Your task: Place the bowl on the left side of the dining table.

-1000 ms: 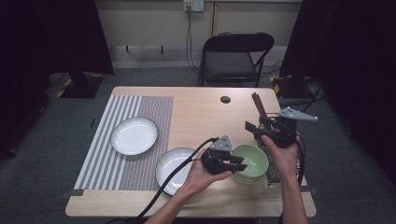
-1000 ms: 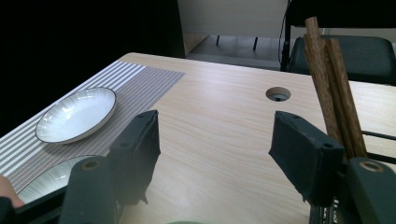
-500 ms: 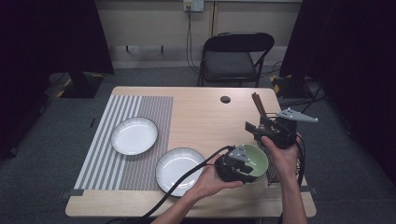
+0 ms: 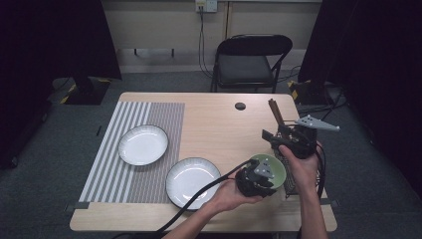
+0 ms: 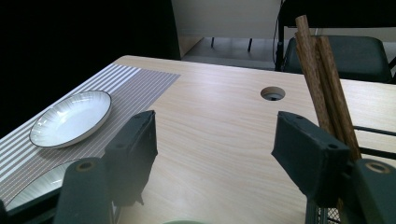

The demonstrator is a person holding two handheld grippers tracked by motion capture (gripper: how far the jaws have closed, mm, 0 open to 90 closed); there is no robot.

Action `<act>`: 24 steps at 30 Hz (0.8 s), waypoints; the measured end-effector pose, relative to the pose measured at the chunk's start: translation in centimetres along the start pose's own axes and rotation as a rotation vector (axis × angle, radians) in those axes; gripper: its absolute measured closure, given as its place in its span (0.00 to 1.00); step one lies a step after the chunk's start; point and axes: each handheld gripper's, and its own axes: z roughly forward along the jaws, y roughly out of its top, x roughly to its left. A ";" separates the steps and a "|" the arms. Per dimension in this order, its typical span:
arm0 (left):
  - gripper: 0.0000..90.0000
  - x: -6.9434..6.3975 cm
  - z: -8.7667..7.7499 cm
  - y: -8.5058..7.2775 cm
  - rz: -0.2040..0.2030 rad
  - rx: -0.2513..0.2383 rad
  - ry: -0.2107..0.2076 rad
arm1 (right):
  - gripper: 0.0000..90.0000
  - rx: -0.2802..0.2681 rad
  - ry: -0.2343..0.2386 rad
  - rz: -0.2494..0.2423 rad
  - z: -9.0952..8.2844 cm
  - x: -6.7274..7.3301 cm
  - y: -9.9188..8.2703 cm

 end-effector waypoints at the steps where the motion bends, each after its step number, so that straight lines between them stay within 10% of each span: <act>1: 0.87 0.0 0.0 0.0 0.000 0.000 0.000 | 0.33 0.000 0.000 0.000 0.0 0.0 0.0; 13: 0.90 0.1 0.2 0.5 -0.031 -0.022 -0.010 | 0.33 -0.015 -0.026 0.006 -0.5 -0.1 0.2; 24: 0.92 1.5 -1.1 0.8 -0.156 -0.131 -0.102 | 0.33 -0.037 -0.043 0.023 -1.0 -0.6 0.2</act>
